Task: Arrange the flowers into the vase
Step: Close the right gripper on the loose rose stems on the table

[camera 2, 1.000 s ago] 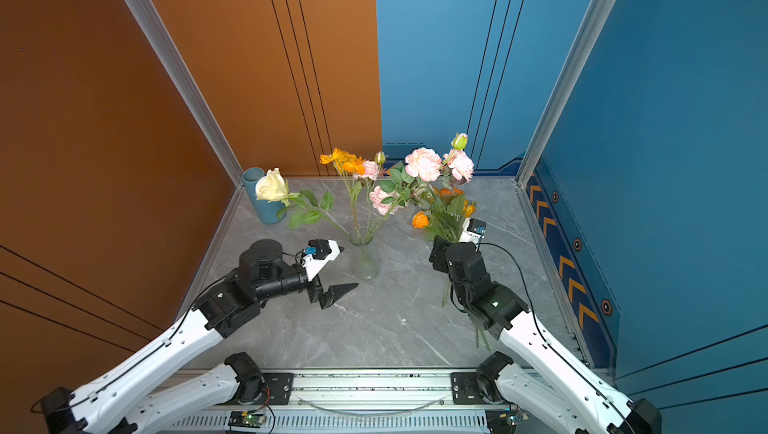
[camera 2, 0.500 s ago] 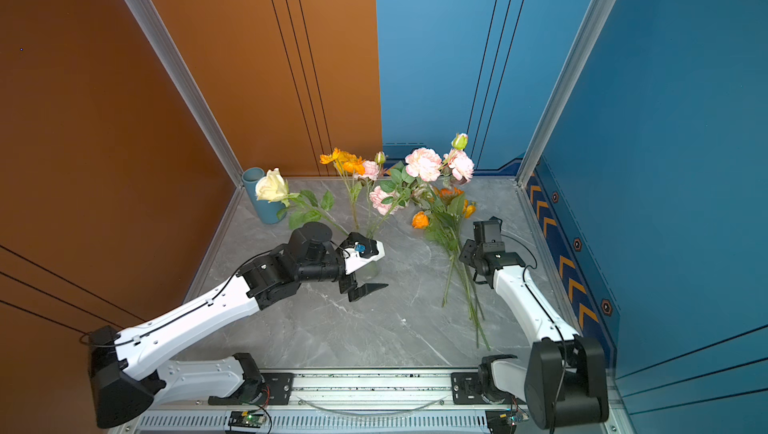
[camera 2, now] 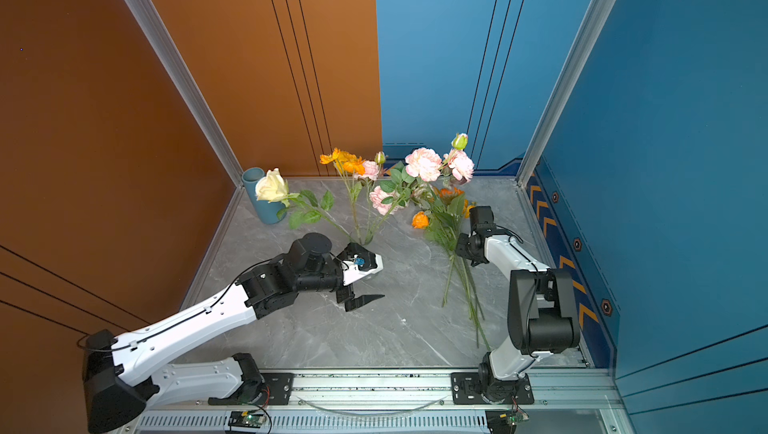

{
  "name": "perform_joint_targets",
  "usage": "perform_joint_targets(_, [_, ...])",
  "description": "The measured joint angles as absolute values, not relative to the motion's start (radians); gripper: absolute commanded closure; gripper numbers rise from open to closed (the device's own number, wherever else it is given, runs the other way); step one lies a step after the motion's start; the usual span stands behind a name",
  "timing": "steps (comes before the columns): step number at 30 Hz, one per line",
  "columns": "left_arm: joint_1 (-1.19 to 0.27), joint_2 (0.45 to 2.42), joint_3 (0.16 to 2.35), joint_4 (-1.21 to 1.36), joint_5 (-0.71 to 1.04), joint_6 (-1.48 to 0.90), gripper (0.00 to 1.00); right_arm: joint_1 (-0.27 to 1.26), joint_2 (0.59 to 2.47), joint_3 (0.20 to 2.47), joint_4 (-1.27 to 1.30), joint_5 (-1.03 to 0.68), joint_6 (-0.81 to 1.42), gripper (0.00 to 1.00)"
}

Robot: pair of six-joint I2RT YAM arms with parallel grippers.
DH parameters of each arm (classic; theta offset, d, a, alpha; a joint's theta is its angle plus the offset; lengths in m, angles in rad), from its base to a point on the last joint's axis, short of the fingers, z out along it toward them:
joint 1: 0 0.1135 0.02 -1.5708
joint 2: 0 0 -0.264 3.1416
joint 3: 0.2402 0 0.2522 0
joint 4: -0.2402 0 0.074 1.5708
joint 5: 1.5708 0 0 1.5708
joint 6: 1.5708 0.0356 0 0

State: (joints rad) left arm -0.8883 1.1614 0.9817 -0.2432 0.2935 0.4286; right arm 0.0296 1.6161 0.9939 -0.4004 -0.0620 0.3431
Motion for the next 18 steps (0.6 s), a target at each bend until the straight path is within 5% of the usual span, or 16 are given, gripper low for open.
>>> perform_joint_targets(18, [-0.884,1.173,0.981,-0.236,0.291,0.43,0.02,0.096,1.686,1.009,-0.401,-0.087,0.329,0.85])
